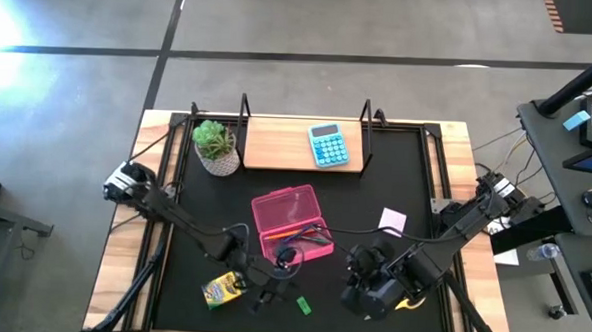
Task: Pack school essentials
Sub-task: Put the green eraser into the red supply box
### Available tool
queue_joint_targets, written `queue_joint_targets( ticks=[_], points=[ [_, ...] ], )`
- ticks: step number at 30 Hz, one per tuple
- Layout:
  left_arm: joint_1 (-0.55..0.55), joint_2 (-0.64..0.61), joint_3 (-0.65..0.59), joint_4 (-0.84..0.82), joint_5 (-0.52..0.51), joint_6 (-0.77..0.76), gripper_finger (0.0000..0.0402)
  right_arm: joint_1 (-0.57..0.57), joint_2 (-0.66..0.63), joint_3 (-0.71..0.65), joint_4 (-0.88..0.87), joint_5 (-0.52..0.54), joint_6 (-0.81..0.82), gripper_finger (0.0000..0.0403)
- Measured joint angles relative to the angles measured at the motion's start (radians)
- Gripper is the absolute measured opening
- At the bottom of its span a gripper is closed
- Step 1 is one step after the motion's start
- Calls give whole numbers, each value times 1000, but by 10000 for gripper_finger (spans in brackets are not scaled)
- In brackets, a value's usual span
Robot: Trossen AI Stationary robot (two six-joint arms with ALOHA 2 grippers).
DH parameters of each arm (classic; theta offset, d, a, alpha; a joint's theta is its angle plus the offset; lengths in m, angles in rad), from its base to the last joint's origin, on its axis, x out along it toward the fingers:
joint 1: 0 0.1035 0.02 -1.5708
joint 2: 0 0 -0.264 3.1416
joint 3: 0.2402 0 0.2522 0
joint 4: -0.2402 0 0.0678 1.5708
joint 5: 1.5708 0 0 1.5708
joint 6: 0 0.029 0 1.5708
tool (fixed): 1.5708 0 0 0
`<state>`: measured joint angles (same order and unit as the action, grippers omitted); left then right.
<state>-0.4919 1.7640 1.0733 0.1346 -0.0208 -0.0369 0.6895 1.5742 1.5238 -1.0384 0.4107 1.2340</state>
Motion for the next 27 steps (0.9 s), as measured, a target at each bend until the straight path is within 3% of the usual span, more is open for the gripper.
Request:
queue_joint_targets(
  ticks=[7,15,27],
  points=[
    [-1,140,113,6,-8,101,155,0,0,0,-52,-21,-5,160],
    [-1,281,269,-117,-8,105,155,0,-1,0,-72,-29,-17,160],
    [-3,340,292,-195,1,183,155,0,-1,0,-80,-29,-35,160]
  ],
)
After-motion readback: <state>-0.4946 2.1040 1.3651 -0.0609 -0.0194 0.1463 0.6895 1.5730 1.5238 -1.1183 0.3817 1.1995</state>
